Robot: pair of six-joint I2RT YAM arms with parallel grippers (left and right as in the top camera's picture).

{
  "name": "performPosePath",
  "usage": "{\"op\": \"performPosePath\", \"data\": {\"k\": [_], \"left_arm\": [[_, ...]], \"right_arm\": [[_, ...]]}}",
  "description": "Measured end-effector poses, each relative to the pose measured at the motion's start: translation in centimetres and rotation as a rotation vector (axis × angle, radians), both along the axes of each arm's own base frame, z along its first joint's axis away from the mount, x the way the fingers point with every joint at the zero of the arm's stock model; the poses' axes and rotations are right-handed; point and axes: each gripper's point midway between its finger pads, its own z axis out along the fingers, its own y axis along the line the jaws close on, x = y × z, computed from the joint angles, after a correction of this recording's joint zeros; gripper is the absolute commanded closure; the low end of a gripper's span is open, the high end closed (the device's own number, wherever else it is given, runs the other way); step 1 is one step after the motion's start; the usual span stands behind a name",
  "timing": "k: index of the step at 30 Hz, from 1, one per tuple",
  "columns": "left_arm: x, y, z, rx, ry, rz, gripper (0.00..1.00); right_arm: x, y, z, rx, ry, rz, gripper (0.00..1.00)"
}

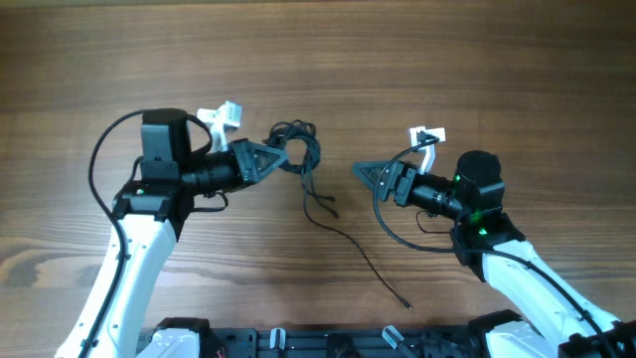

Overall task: Untangle cables
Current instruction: 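Grasp a loop of the coil with the right gripper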

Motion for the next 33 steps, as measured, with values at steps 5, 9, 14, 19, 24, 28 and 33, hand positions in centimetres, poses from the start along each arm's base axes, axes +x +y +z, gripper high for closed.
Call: {"op": "performPosePath", "data": {"k": [5,9,14,19,24,28,33], "left_arm": [[-0.5,0.2,-0.6,0.012,0.038,0.004,0.96],[-0.8,-0.2,-0.7,0.019,0.025,-0.02,0.96],[-0.9,-0.4,-0.6,0.017,0.019,-0.034,0.96],[-0.9,-0.4,-0.6,0.017,0.019,-0.034,0.96],[-1.3,-0.4,-0.9,0.019,0.043,-0.035,0.96],[-1.6,-0.4,-1.1,0.02,0.06,-0.037,0.96],[-1.7,-0.6,-1.0,0.015,0.061,-0.047,0.96]], "right_arm": [[0.0,0.5,1.2,0.004,-0.087,0.02,0.17],[0.1,1.6,1.3,-0.064,-0.102,0.06,0.18],[1.2,2.9,2.7,-0.259,-0.175,0.082,0.21],[1.6,4.6,4.5,-0.432,-0.33,0.094,0.26],[1.0,5.8,4.0,-0.546,-0.42,0.1,0.41],[1.2,5.9,3.4,-0.605,-0.445,0.084,0.42],[1.6,6.2,1.4,-0.649,-0.415,0.097,0.43]]}}
